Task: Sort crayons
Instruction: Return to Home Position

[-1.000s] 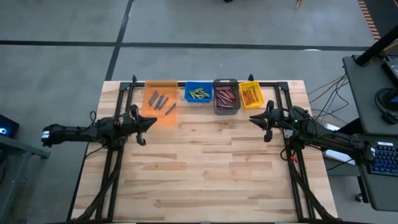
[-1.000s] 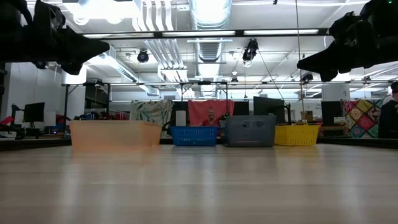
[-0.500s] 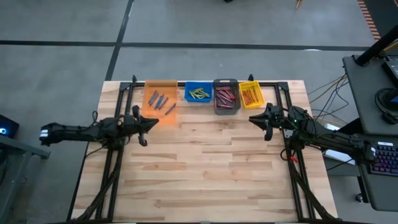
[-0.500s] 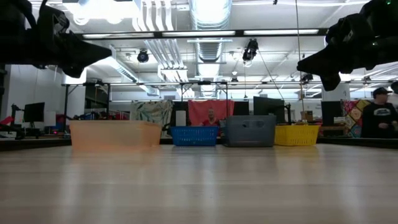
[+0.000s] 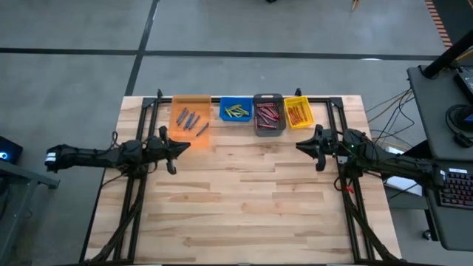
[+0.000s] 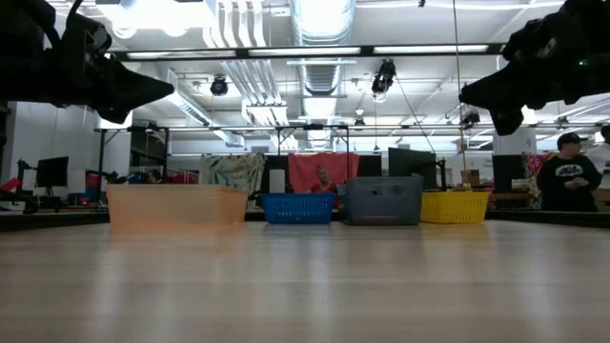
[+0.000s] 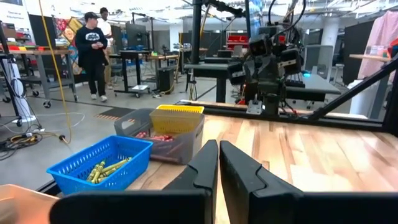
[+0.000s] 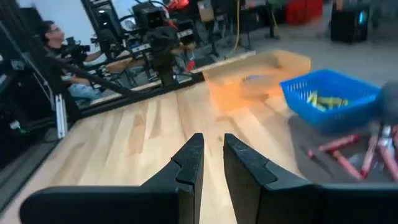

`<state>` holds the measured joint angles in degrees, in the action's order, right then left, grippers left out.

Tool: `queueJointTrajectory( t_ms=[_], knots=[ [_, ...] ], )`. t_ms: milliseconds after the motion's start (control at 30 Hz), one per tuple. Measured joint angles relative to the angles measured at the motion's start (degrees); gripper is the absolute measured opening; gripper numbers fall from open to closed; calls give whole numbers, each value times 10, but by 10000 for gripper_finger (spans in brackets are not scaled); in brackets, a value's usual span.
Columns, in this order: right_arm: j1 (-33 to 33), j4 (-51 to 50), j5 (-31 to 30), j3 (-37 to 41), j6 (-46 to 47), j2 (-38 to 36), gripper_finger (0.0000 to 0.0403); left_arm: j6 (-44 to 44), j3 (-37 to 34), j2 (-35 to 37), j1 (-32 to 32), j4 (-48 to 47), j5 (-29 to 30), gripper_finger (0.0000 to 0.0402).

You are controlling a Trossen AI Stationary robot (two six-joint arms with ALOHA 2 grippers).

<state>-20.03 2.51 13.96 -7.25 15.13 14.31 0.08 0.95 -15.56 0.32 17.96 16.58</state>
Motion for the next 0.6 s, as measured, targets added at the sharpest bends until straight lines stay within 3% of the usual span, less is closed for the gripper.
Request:
queueJointTrajectory(
  t_ms=[133,200,333,533,600],
  knots=[
    [33,24,-48,27,-69,-38,52,0,0,-1,0,-1,0,0],
    [52,73,-117,60,-95,-60,52,0,0,-1,0,0,0,0],
    [82,7,-297,65,-66,-107,52,0,1,-5,0,0,0,0],
    [122,23,-330,66,-174,-143,52,0,1,-14,0,0,-1,0],
    [133,46,-331,66,-173,-143,52,0,1,-19,0,1,-1,0]
  ],
)
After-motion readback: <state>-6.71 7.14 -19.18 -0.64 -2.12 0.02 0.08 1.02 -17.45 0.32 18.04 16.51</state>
